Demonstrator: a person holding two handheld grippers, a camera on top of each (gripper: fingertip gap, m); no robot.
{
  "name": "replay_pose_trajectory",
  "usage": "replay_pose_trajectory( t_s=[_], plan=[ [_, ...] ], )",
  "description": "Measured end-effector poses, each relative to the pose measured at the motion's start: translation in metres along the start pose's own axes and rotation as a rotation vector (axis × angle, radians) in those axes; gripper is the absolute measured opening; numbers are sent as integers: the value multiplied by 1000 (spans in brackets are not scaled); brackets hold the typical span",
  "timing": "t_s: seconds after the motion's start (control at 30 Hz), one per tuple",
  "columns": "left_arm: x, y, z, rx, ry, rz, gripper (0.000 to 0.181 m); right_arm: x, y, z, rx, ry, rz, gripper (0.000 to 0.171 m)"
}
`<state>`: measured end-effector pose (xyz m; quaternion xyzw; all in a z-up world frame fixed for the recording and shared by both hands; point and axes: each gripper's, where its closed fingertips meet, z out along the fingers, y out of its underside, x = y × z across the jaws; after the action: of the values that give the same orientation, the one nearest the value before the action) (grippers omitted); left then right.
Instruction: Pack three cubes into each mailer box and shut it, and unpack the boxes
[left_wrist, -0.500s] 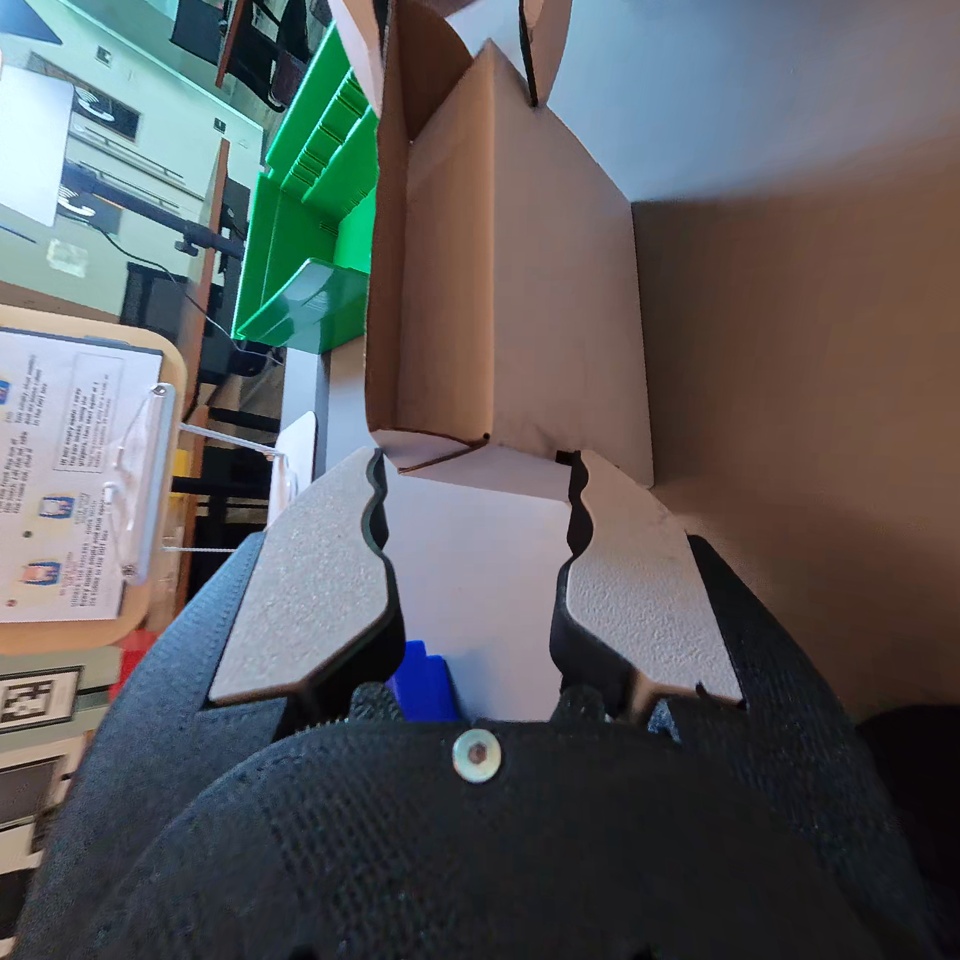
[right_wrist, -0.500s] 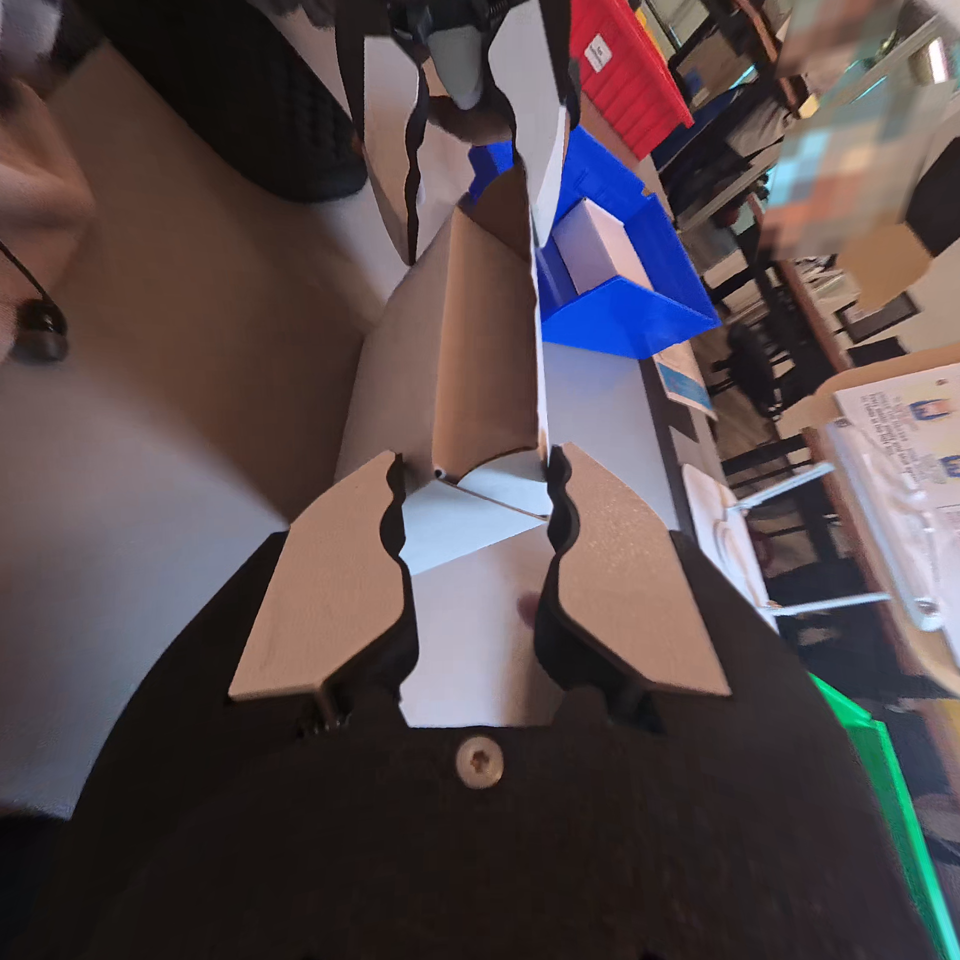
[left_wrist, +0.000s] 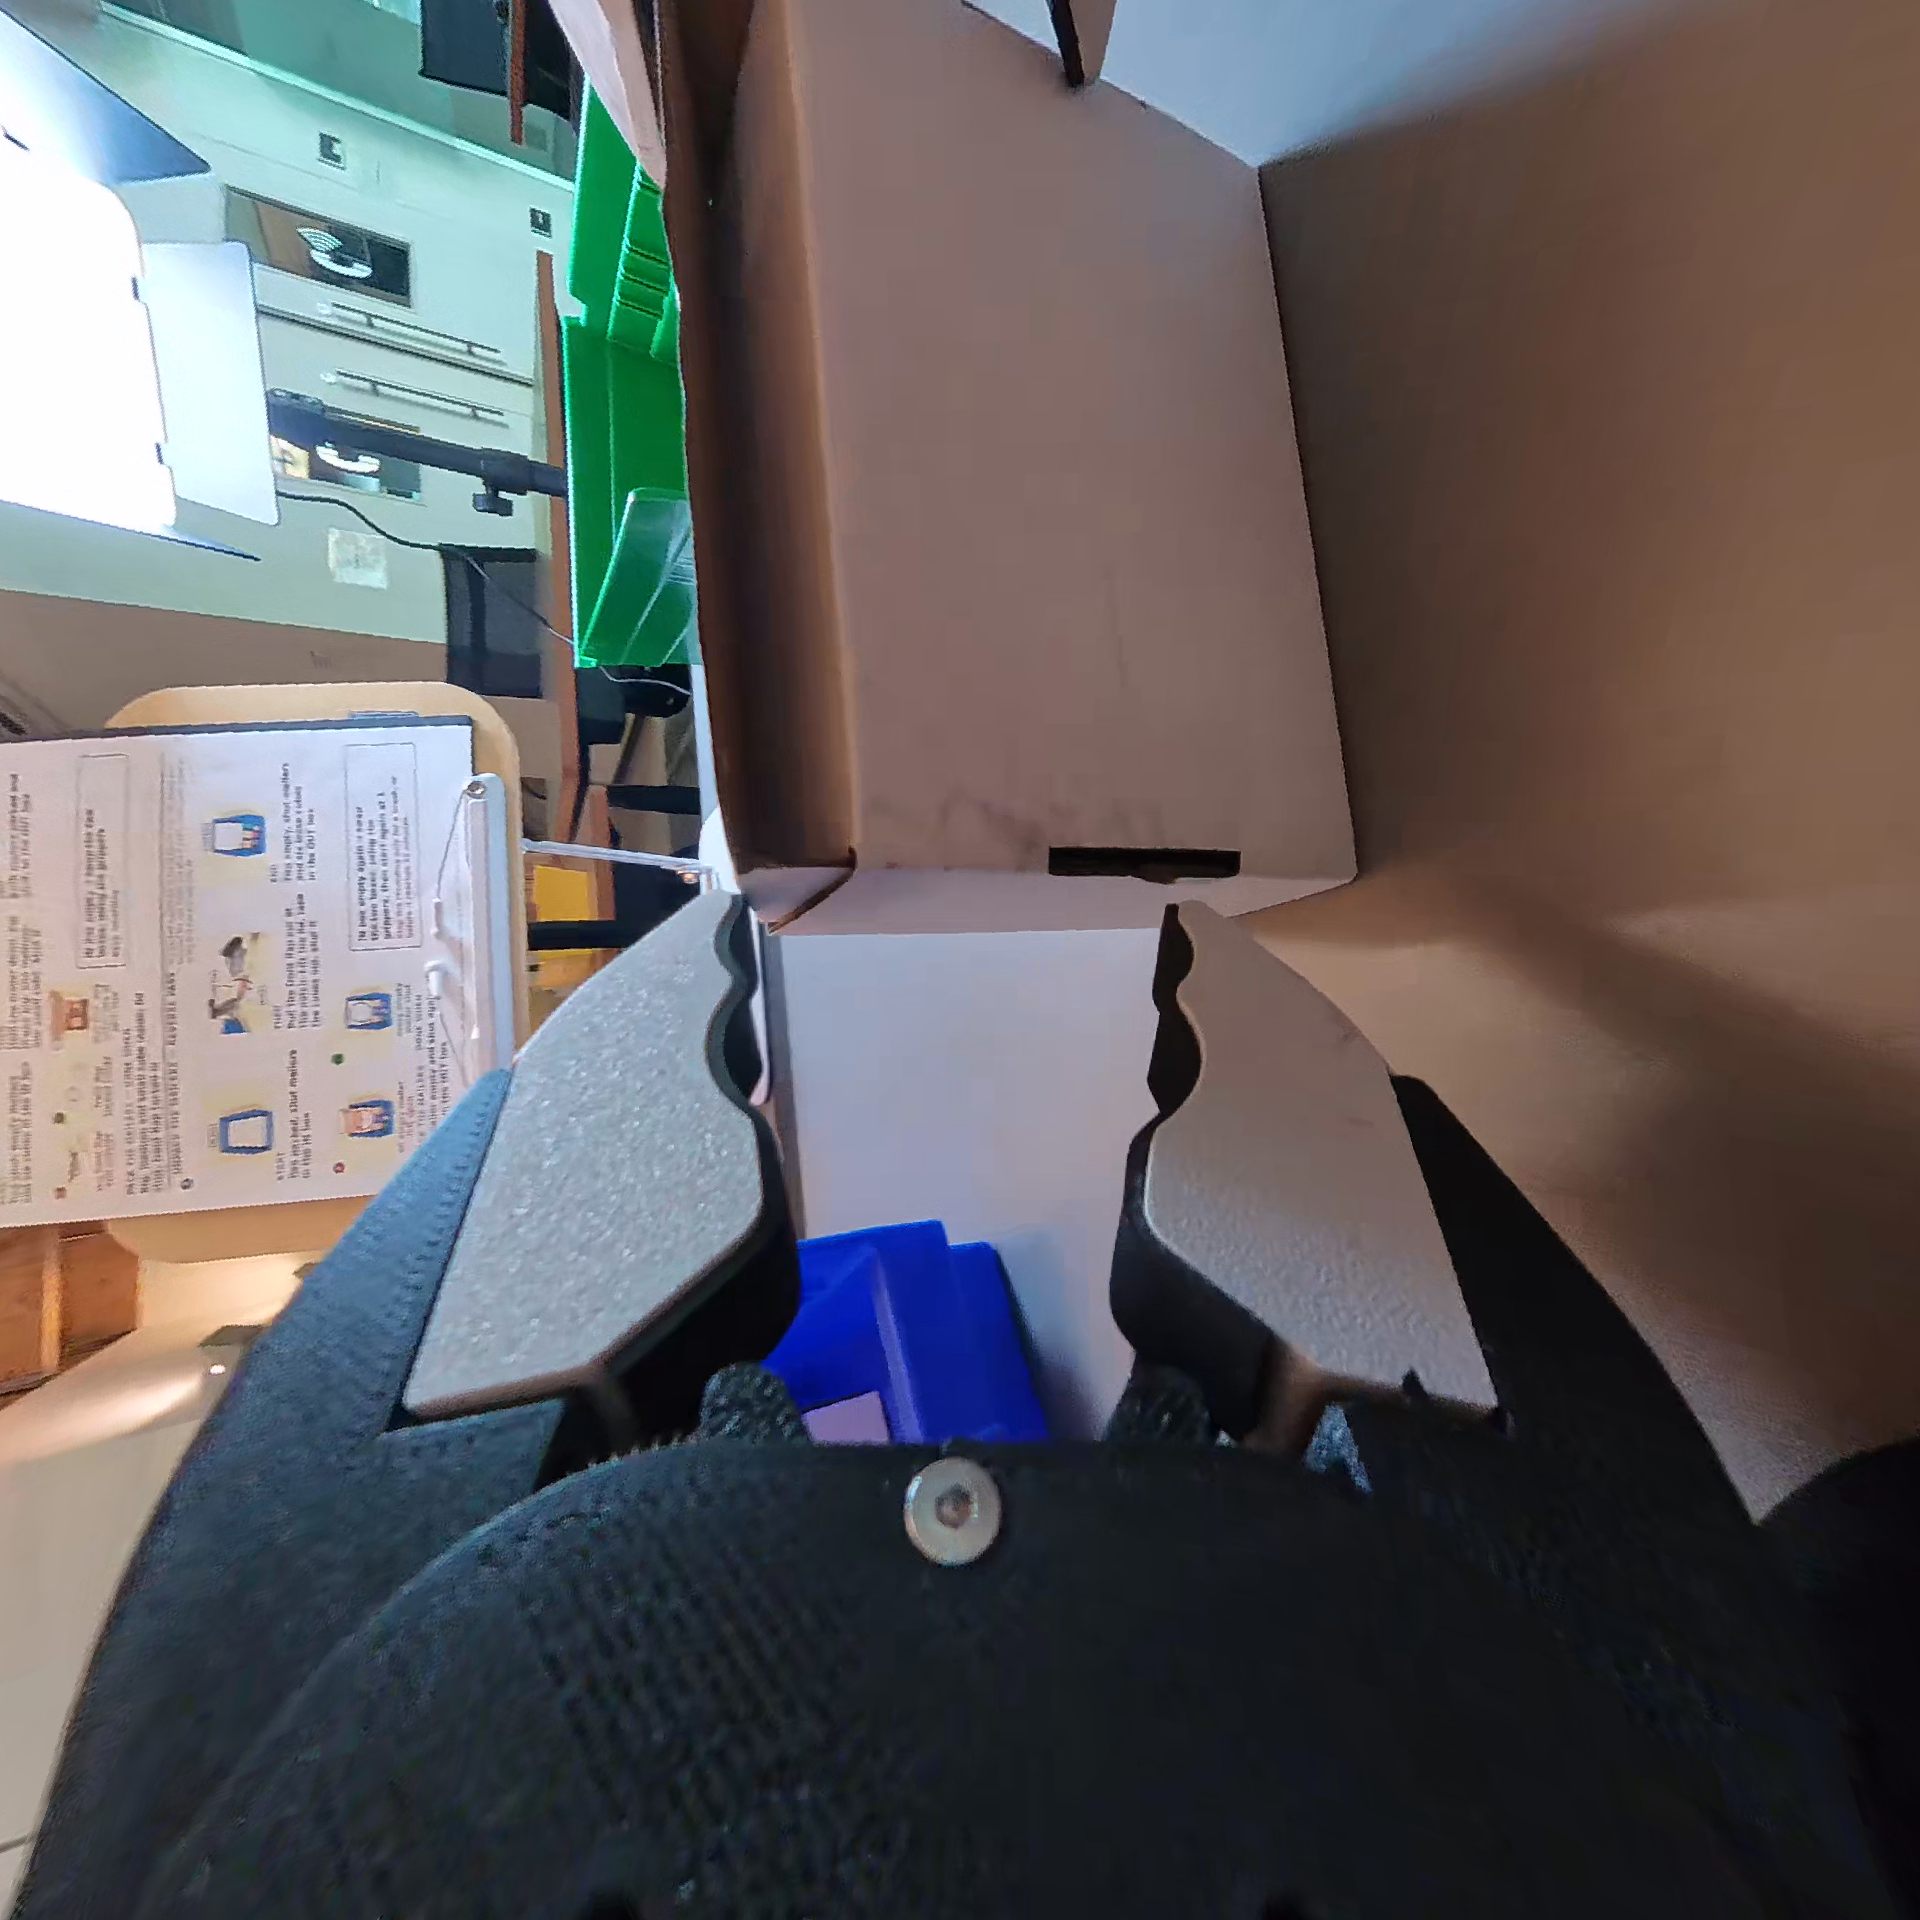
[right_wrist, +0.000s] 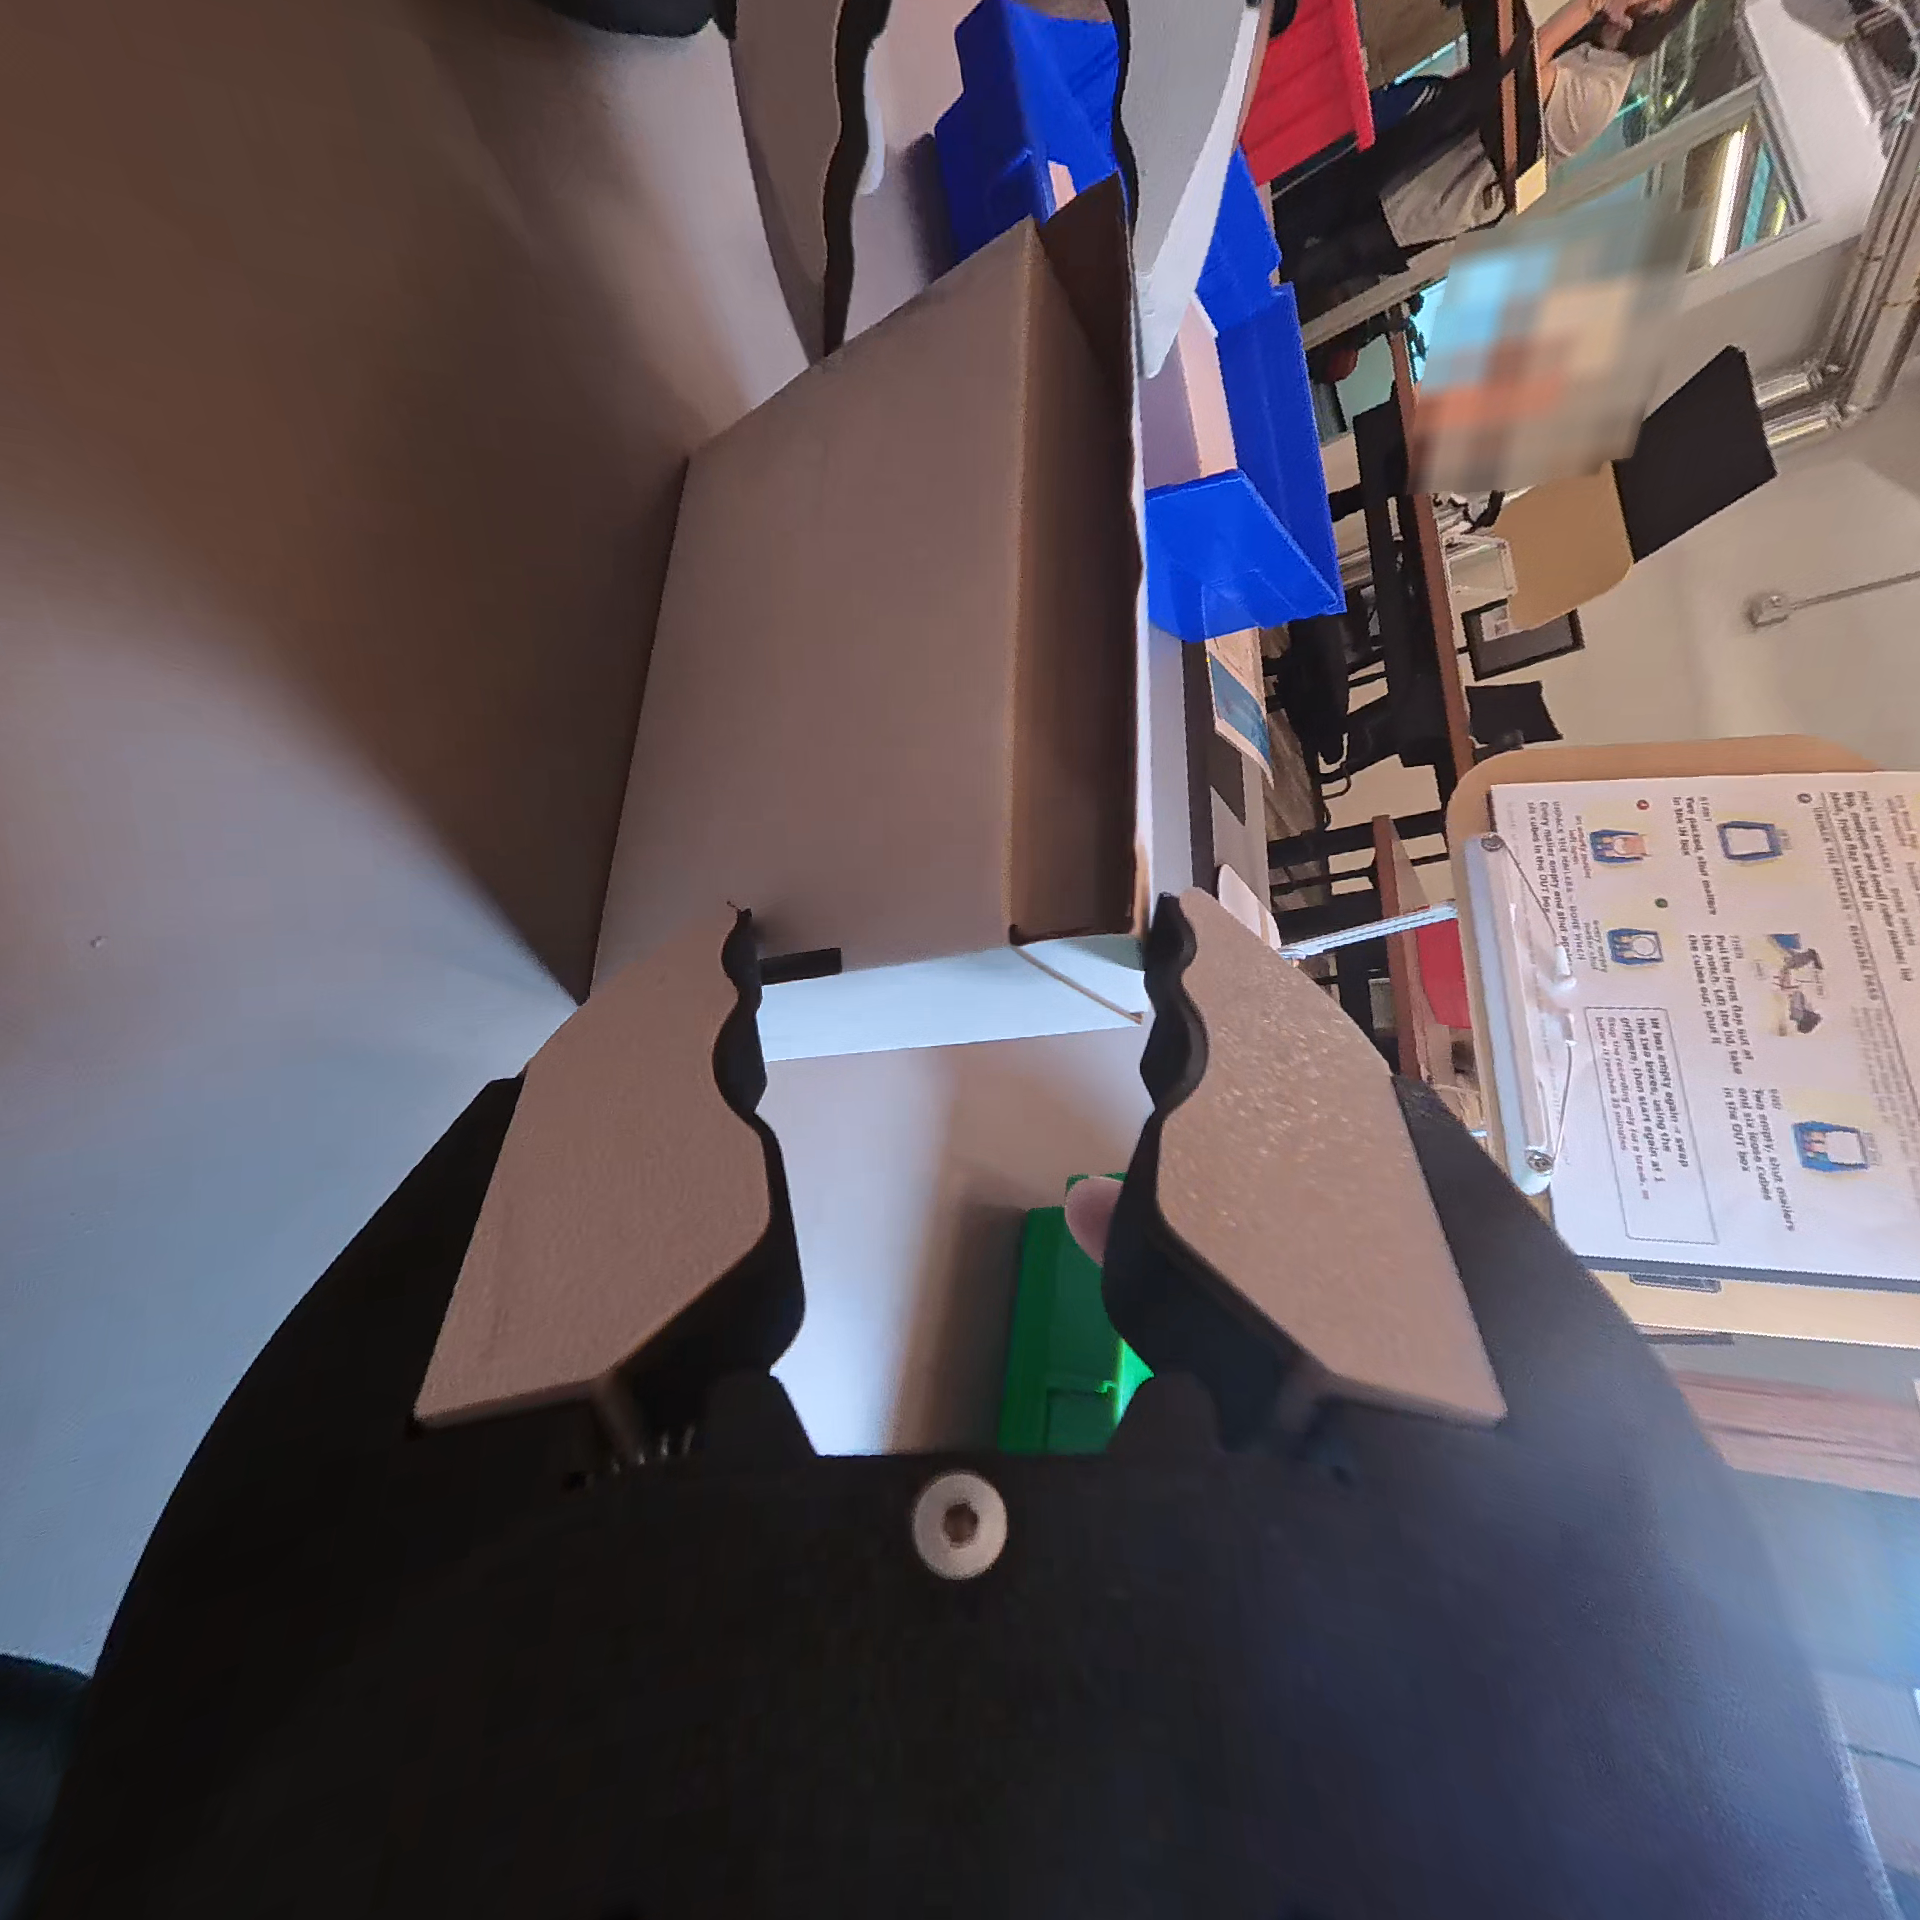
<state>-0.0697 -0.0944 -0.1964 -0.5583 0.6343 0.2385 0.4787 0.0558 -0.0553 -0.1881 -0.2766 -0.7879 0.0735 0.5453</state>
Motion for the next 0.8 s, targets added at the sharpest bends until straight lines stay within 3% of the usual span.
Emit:
replay_pose_trajectory(
  t_s=[0.3,0.43,0.5,0.57,0.63,0.8],
  plan=[
    [-4,6,3,-59,-141,130,63,-10,7,5,-36,53,-127,88],
    [-3,3,2,19,-126,-14,61,-10,3,5,-11,65,-32,88],
    [4,-1,-1,118,-5,-228,51,-6,-5,2,68,16,196,85],
    [-1,-5,-9,232,54,-460,64,5,-11,-4,148,-26,424,82],
    [-12,-6,-18,337,107,-681,64,18,-14,-12,232,-75,668,81],
    [-39,-9,-16,520,439,-1442,69,52,4,-11,360,-291,1452,73]
  ],
)
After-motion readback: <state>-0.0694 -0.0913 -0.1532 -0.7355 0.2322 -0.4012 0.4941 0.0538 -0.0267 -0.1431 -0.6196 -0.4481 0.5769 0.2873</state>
